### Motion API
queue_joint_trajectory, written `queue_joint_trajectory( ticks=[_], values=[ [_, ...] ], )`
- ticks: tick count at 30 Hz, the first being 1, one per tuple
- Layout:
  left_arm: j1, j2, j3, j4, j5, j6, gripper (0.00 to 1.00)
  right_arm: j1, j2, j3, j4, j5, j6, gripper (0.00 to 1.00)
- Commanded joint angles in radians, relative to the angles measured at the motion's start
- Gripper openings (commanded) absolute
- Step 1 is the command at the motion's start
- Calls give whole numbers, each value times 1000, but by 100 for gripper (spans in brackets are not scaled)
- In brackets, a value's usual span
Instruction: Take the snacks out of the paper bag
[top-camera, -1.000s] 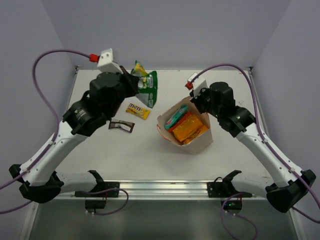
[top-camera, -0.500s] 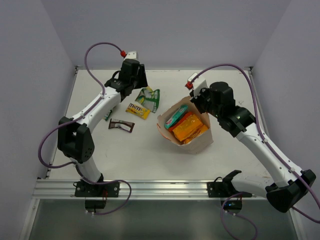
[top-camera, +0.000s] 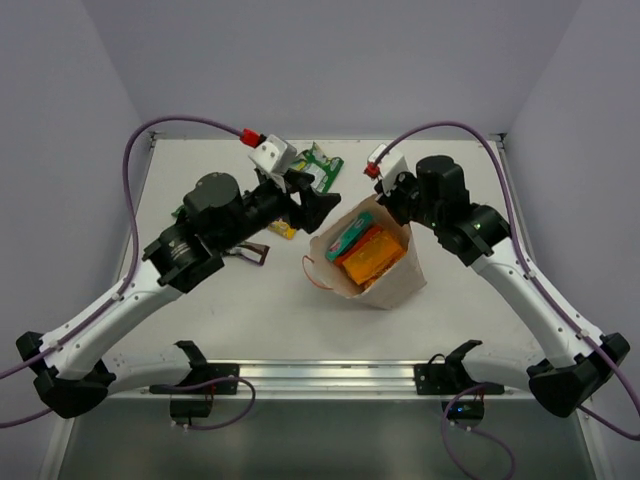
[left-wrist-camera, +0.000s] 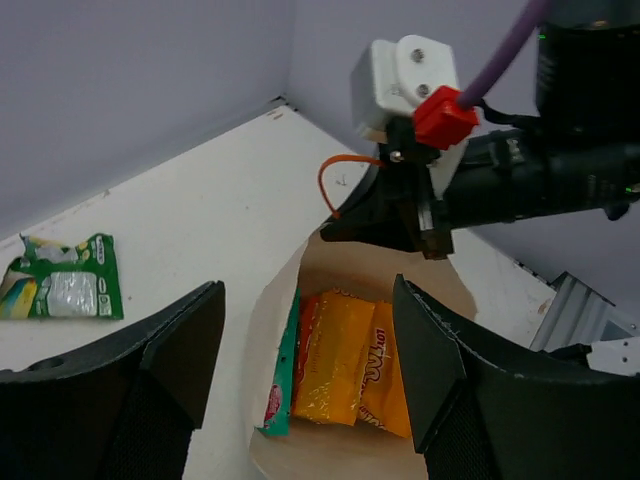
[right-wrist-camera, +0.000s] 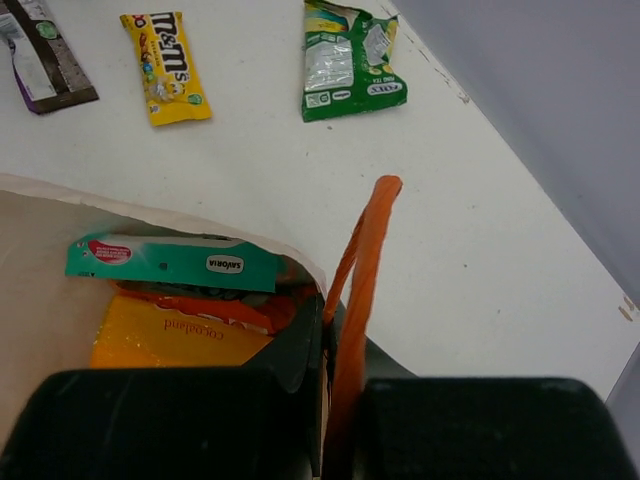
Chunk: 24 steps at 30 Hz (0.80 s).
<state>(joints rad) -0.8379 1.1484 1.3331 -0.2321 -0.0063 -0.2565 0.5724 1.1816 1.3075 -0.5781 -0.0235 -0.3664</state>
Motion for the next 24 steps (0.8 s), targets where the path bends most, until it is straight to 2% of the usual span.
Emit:
queue_joint_trajectory(
  ticks=[1,5,8,12,22,24],
  values=[
    [-52,4,-66,13,58,143,72,10,-33,122,126,-44,-98,0],
    [-133,95,-66,-21,11,163,69,21,-42,137,150,-53,-161,0],
    [-185,155,-68,-21,-79,146,68,27,-36,159,135,-61,-175,0],
    [-201,198,-83,-1,-164,128,62,30,-36,142,135,-64,-172,0],
    [-205,350,-118,62,-398,63,61,30,-48,98,170,-64,-135,0],
    [-205,379,-106,63,-414,62,58,30,-54,92,173,-70,-128,0]
  ],
)
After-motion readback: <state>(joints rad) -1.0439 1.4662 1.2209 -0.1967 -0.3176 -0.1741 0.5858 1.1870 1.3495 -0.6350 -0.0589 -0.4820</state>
